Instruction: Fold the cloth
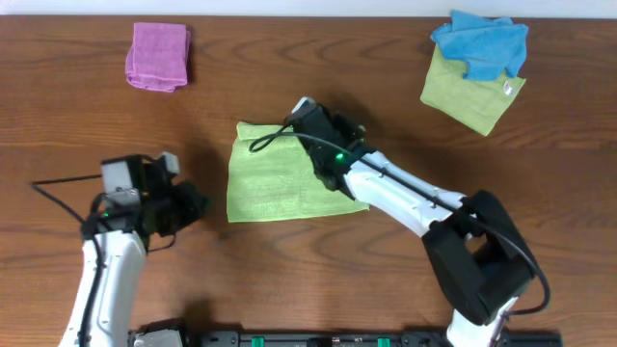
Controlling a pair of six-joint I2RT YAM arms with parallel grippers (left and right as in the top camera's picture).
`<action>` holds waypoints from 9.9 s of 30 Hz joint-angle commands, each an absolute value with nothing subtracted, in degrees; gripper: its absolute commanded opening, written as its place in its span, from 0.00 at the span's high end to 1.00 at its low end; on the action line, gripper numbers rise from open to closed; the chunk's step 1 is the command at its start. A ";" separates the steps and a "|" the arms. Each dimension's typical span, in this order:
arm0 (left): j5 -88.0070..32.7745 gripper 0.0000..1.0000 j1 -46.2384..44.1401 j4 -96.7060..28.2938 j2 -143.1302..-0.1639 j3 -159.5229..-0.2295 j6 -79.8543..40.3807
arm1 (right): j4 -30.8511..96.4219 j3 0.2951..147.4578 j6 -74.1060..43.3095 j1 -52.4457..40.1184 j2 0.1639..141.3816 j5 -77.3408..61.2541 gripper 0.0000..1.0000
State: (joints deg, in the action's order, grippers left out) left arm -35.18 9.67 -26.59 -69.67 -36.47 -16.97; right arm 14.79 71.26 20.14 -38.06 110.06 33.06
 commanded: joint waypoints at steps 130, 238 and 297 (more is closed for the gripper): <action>-16.56 0.94 -15.03 -10.96 -88.05 -32.97 -35.33 | 52.23 60.55 -22.33 -35.40 104.86 2.15 0.98; -35.73 0.06 4.58 -26.87 -75.22 -34.87 -24.88 | 15.27 21.96 -28.47 -8.16 73.58 -35.29 0.26; -42.94 0.29 2.22 -16.05 -94.50 -34.87 -25.96 | 9.63 21.93 -35.38 -8.75 90.67 -24.25 0.45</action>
